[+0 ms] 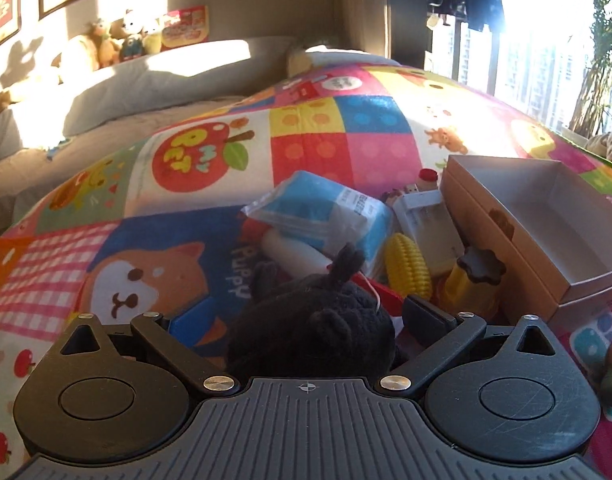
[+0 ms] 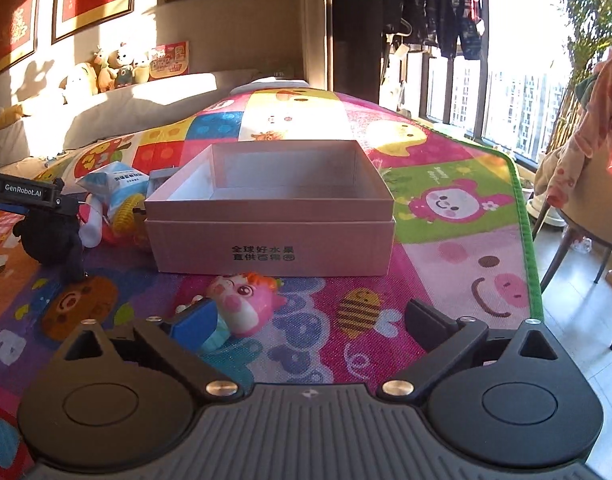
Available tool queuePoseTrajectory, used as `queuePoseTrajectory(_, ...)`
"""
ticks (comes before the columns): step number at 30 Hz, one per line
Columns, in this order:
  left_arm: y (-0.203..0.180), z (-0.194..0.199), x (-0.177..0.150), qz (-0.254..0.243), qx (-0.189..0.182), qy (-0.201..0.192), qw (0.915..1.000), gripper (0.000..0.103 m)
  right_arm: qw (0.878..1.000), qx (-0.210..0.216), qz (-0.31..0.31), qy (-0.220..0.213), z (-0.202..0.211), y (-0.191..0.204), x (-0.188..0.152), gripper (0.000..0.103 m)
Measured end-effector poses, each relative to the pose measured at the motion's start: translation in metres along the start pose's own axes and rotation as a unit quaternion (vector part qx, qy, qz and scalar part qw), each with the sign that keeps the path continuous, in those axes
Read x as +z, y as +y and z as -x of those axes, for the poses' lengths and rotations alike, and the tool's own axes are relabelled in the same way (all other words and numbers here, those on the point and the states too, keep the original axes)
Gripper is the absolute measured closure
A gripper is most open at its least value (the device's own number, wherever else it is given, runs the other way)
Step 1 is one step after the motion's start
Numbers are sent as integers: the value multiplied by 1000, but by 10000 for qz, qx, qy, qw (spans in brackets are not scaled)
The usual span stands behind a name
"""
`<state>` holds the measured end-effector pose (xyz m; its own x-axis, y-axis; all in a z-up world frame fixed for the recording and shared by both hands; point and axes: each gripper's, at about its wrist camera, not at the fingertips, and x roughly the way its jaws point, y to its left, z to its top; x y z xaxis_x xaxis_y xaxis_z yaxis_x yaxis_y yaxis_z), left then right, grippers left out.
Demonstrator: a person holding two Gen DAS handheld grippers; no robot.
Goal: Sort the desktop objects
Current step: 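Move the left tool to the black plush cat and close on it, then carry the black plush cat with the left tool and release it into the pink box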
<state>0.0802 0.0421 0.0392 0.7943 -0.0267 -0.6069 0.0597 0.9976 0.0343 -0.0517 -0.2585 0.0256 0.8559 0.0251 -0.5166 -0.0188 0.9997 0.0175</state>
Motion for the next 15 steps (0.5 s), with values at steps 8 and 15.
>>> queuePoseTrajectory(8,-18,34,0,98,-597,-270,9978,25,9995,81,-294,90,-4,-7,-2,0)
queuePoseTrajectory(15,-65,65,-44,-659,-992,-921,9886,24,9993,65,-345,108,-6,-8,-3,0)
